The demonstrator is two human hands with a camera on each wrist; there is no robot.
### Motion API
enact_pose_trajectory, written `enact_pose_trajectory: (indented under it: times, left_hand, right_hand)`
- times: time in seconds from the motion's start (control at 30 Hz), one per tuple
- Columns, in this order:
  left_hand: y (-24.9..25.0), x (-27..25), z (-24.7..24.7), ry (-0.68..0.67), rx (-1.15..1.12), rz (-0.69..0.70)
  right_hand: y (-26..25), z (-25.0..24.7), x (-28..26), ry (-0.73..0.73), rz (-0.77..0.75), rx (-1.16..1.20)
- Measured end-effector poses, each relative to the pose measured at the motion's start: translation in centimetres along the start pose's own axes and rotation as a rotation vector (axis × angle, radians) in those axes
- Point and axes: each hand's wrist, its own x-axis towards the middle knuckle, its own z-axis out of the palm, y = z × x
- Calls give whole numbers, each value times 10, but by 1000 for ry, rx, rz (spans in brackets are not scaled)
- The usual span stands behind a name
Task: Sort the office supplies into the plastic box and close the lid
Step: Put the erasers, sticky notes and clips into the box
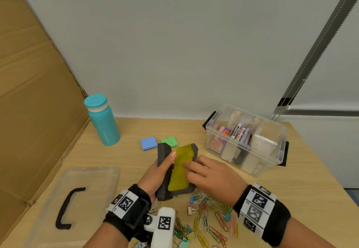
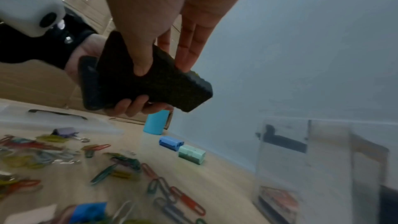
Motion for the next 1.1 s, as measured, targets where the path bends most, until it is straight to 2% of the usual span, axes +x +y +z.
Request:
enact_pose_trajectory:
  times: [0.07, 0.2, 0.27, 0.33, 0.4, 0.67, 0.9, 1.1]
  left_hand:
    - [-1, 4, -7, 54, -12, 7]
    - [-2, 7, -19, 116, -57, 3]
    - [-4, 7, -23, 140, -67, 4]
    - [-4, 8, -25, 148, -86, 6]
    - [-3, 8, -25, 150, -98, 15]
    - [1, 6, -31, 168, -121, -5]
    - [2, 6, -34, 165, -103, 0]
    - [1, 7, -35, 155, -99, 7]
  right_hand:
    - [17, -8, -3, 75, 81, 11]
    - [61, -34, -1, 257, 412, 30]
    - [83, -43, 1, 212, 574, -1]
    - [102, -44, 4, 106, 725, -37]
    - [112, -38, 9, 27, 815, -47]
    - [131, -45, 49, -90, 932, -53]
    - [159, -18, 52, -467, 1020, -78]
    - [175, 1, 50, -551, 1048, -95]
